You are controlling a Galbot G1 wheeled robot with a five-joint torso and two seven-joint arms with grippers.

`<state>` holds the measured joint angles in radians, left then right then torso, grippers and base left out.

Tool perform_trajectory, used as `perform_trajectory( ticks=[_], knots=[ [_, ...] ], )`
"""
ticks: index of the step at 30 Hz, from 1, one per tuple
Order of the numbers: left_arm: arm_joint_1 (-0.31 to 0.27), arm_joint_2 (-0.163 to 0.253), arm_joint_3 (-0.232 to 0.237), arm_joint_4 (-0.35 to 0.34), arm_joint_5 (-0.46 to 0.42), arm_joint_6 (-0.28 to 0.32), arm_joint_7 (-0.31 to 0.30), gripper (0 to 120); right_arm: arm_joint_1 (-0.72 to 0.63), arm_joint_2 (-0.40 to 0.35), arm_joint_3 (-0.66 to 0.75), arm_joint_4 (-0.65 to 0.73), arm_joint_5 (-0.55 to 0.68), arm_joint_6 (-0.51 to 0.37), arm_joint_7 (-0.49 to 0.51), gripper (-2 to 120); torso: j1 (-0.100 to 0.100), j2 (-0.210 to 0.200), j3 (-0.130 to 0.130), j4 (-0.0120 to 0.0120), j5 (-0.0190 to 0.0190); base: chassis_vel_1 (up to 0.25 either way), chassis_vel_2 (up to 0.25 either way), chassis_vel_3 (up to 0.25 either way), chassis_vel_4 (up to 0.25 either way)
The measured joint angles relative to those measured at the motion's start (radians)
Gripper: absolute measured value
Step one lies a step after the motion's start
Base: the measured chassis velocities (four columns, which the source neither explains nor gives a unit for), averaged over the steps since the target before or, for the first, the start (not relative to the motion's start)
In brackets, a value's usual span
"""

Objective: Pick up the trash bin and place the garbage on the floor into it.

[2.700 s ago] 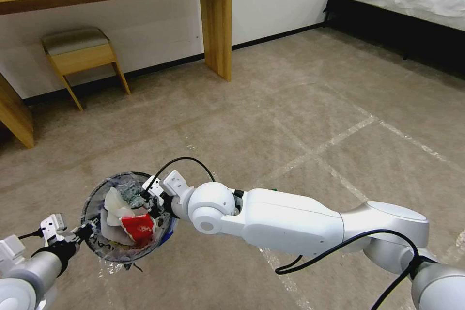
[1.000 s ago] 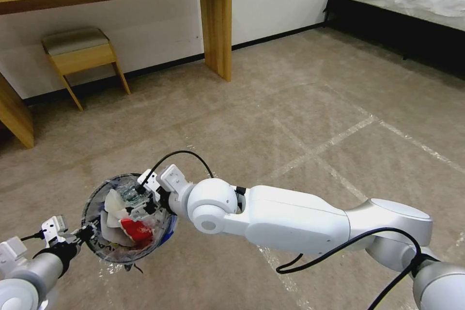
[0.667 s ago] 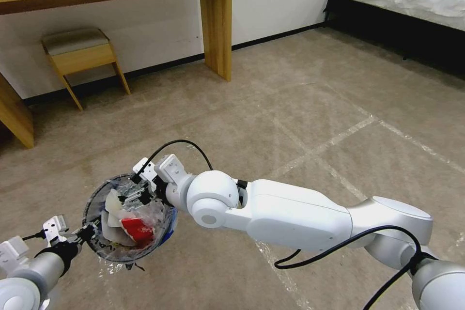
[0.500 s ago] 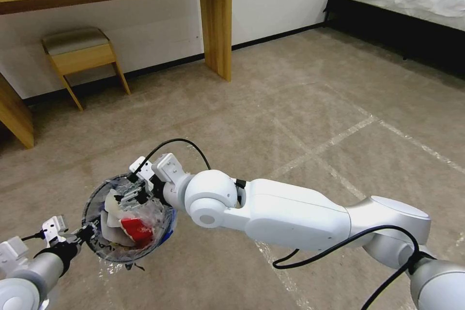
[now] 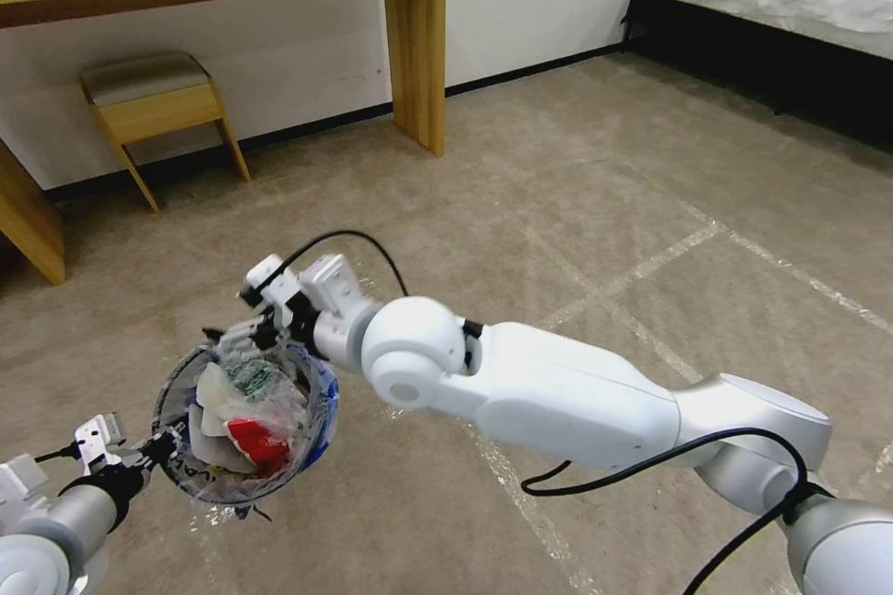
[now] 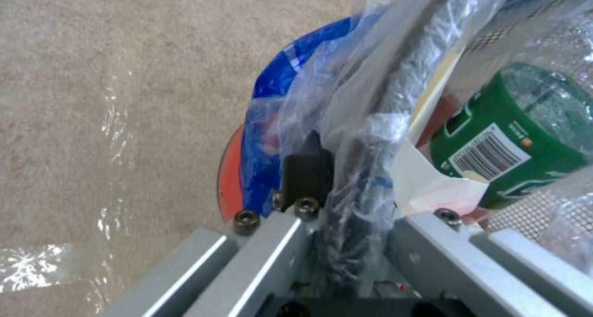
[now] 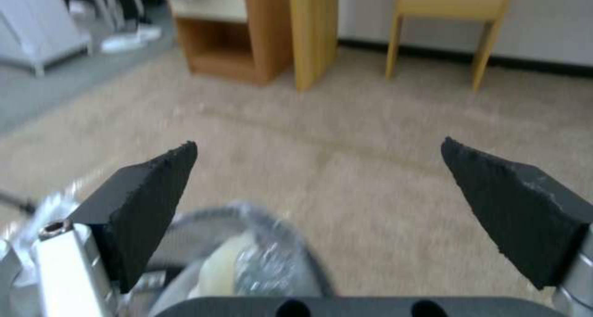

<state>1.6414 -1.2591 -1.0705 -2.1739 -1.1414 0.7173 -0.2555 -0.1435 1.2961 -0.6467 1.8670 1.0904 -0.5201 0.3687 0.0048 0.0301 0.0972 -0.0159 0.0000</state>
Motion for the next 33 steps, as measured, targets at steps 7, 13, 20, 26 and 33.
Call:
perform_trajectory(
  ticks=[7,13,20,26,33],
  knots=[
    [0.001,0.008,-0.010,0.003,-0.003,-0.001,0.000,0,-0.064,-0.059,0.158,0.020,-0.019,0.094,-0.076,100,0.000,0.000,0.000,-0.0001,0.0002,0.000,0.000,0.000,0.000],
    [0.008,0.011,-0.017,0.002,-0.006,-0.001,-0.001,0,-0.133,-0.119,0.304,0.058,-0.027,0.172,-0.125,100,0.000,0.000,0.000,-0.0001,0.0003,0.000,0.000,0.000,0.000],
    [0.010,0.008,-0.018,0.002,-0.006,-0.001,-0.001,0,-0.259,-0.228,0.470,0.115,-0.057,0.278,-0.177,100,0.000,0.000,0.000,-0.0001,0.0005,0.000,0.000,0.000,0.000],
    [0.008,0.006,-0.019,0.001,-0.003,-0.002,0.003,0,-0.389,-0.331,0.602,0.158,-0.148,0.397,-0.196,100,0.000,0.000,0.000,-0.0002,0.0004,0.000,0.000,0.000,0.000],
    [0.019,-0.012,-0.033,-0.023,0.006,-0.003,0.009,0,-0.545,-0.342,0.813,0.142,-0.383,0.465,-0.194,100,0.000,0.000,0.000,0.0001,0.0003,0.000,0.000,0.000,0.000]
  ],
)
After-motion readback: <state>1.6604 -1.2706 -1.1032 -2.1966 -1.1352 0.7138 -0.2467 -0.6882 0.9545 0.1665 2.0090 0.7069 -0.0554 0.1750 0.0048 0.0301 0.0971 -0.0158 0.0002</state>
